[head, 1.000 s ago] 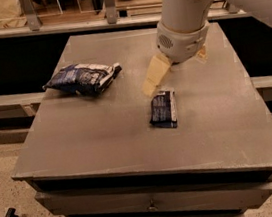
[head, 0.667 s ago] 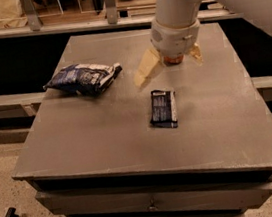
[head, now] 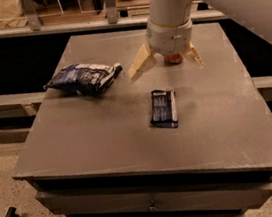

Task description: Pick rxbar blueberry

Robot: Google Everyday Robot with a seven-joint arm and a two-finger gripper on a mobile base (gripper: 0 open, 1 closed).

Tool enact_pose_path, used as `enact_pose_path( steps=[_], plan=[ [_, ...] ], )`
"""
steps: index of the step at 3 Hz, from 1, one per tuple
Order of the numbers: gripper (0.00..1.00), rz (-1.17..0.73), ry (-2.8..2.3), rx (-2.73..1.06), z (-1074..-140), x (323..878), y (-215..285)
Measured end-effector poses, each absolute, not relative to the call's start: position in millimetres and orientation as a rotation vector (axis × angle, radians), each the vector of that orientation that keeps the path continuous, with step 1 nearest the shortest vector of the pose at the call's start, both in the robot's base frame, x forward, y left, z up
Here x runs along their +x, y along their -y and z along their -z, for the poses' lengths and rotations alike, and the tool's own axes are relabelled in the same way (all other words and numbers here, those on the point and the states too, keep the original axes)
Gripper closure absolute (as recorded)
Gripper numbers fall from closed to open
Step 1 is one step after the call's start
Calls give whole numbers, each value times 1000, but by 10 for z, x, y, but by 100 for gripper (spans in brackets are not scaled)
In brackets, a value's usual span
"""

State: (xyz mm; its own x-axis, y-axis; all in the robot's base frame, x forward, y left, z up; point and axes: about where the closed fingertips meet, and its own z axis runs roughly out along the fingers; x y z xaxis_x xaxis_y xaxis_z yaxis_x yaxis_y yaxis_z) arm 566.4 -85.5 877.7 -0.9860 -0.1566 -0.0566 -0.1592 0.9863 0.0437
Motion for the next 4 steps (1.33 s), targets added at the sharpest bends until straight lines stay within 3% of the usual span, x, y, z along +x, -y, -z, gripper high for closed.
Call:
enact_pose_path(
  steps=[4],
  plan=[
    [0, 30, -3045, 8, -8559, 5631, 1184]
  ],
)
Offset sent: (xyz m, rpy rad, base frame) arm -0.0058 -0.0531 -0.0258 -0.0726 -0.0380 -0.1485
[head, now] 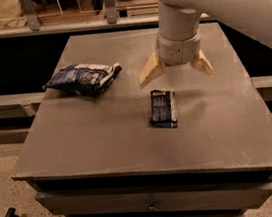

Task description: Pick rxbar blueberry

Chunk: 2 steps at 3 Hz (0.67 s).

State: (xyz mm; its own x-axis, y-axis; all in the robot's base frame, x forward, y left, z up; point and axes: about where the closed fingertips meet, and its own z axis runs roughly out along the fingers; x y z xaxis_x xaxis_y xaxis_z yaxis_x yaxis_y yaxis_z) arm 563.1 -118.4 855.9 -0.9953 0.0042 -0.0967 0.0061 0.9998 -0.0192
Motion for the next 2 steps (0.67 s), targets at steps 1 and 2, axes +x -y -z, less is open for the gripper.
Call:
enact_pose_path(
  steps=[1, 2],
  plan=[
    [0, 8, -3081, -26, -8408, 5520, 1147],
    [0, 68, -3105, 8, -8320, 5209, 1213]
  ],
)
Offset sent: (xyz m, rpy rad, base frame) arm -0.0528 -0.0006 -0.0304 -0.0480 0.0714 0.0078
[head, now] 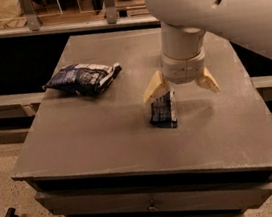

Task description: Pick rxbar blueberry

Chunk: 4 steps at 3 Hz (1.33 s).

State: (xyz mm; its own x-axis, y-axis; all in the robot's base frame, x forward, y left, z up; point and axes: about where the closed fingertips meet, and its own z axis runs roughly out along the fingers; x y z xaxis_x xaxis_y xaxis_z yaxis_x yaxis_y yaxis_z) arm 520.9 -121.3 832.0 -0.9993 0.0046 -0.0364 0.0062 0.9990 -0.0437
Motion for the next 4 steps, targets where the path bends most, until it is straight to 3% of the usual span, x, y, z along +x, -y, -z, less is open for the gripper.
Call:
enact_pose_path(
  steps=[2, 4],
  plan=[
    [0, 46, -3106, -22, -8334, 5141, 1114],
    [0, 51, -3095, -71, -8253, 5105, 666]
  ],
)
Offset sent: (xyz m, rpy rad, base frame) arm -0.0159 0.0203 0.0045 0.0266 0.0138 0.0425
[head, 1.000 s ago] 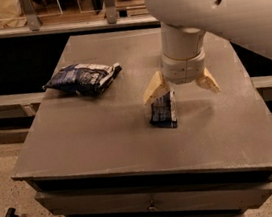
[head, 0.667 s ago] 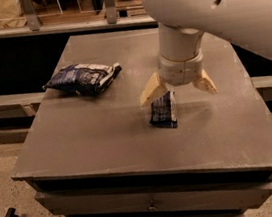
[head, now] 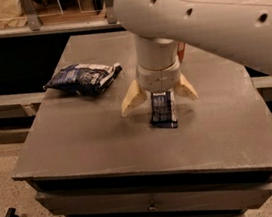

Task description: Pick rxbar blueberry

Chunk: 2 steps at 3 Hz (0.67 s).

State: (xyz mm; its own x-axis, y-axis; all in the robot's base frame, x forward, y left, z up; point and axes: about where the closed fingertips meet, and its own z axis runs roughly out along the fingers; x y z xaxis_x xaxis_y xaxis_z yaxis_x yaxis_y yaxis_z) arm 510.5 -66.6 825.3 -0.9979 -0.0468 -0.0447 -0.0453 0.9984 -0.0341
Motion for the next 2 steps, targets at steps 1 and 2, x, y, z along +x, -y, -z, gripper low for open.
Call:
enact_pose_path(
  steps=[1, 2],
  plan=[
    [0, 51, -3094, -66, -8251, 5107, 661],
    [18, 49, -3092, -67, -8247, 5111, 658]
  ],
)
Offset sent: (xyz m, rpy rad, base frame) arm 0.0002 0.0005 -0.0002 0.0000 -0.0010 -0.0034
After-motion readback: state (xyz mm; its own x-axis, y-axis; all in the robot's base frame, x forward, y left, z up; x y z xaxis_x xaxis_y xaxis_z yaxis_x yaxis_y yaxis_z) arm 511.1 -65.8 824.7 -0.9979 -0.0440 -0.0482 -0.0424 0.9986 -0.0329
